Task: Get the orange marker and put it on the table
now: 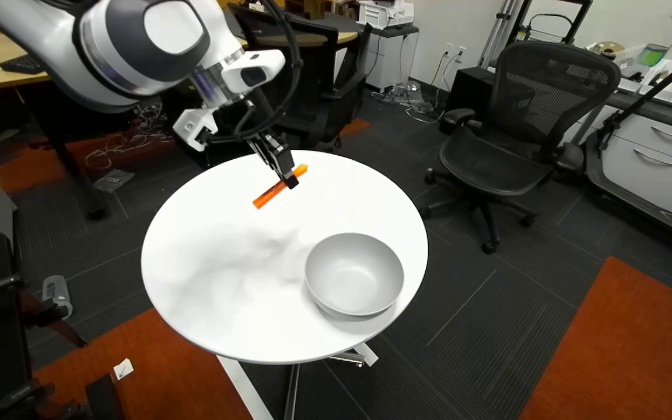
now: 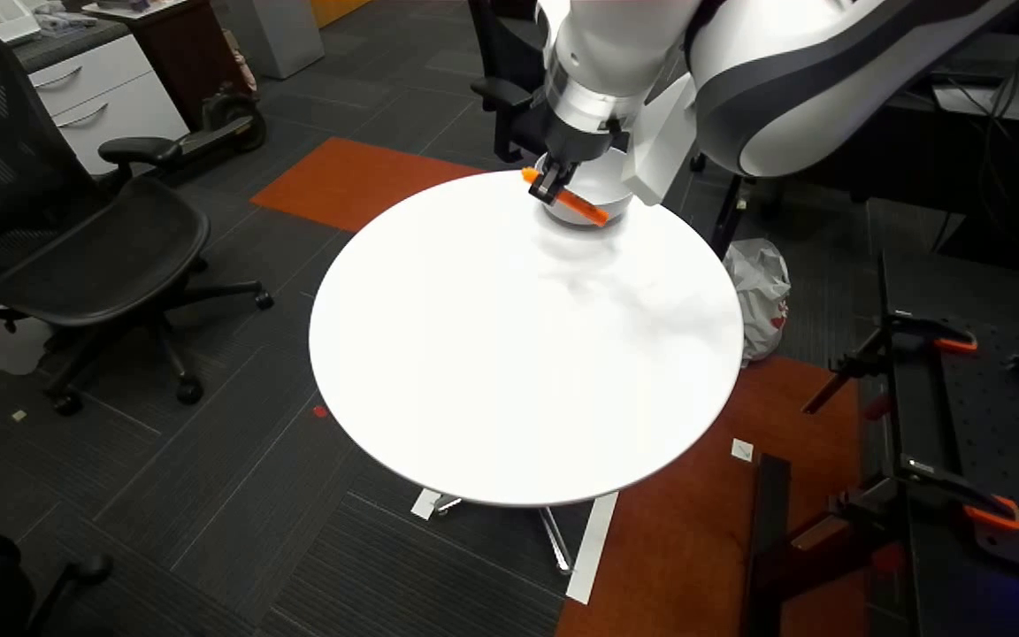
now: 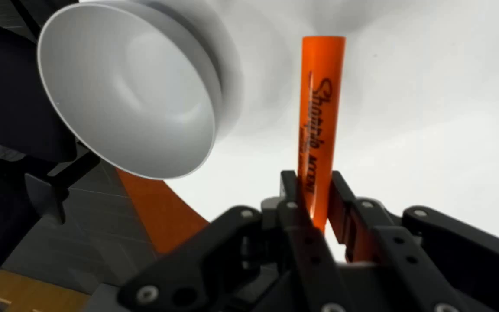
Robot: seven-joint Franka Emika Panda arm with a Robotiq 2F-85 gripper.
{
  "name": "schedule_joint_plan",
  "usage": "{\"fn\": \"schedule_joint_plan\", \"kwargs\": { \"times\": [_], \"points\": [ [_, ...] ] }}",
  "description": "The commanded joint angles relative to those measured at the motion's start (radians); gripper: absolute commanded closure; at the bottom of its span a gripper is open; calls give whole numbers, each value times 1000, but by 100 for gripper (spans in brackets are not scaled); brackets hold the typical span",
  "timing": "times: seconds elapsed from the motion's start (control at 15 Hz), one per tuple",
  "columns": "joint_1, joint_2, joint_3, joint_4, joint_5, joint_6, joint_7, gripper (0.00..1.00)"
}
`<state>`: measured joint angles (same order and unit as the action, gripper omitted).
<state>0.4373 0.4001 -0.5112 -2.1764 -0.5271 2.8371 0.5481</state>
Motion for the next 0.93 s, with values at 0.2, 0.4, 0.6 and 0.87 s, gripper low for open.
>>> {"fn": "schedule_joint_plan", "kwargs": {
  "times": [0.2, 0.4, 0.6, 0.87],
  "points": [
    [-184, -52, 269, -40, 119, -132, -254, 95],
    [-268, -28, 361, -14, 192, -193, -400, 95],
    [-320, 6, 404, 16, 210, -244, -508, 95],
    [-366, 49, 427, 40, 197, -246, -620, 95]
  ]
}}
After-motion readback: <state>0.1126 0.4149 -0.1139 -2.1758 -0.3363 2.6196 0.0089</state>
